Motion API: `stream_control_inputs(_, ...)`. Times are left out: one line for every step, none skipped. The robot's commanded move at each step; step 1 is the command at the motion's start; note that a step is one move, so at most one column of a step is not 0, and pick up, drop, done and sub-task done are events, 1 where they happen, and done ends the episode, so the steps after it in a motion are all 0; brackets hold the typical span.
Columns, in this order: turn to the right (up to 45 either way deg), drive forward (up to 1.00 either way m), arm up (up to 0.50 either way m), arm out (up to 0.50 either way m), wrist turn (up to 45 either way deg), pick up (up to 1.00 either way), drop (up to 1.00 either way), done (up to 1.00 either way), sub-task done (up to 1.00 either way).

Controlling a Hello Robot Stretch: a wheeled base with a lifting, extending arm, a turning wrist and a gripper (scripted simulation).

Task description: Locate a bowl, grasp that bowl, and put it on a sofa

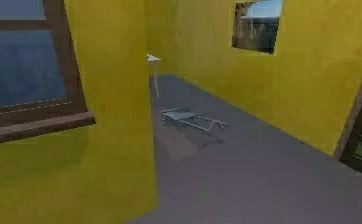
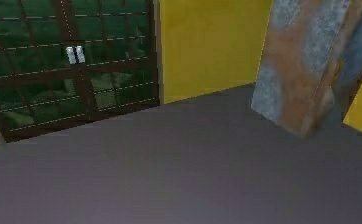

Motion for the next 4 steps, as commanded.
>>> stream_control_inputs(45.0, 0.0, 0.0, 0.0, 0.0, 0.0, 0.0, 0.0, 0.0)
stream_control_inputs(12.0, 0.0, 0.0, 0.0, 0.0, 0.0, 0.0, 0.0, 0.0)
stream_control_inputs(0.0, 0.15, 0.0, 0.0, 0.0, 0.0, 0.0, 0.0, 0.0)
stream_control_inputs(-33.0, 0.0, 0.0, 0.0, 0.0, 0.0, 0.0, 0.0, 0.0)
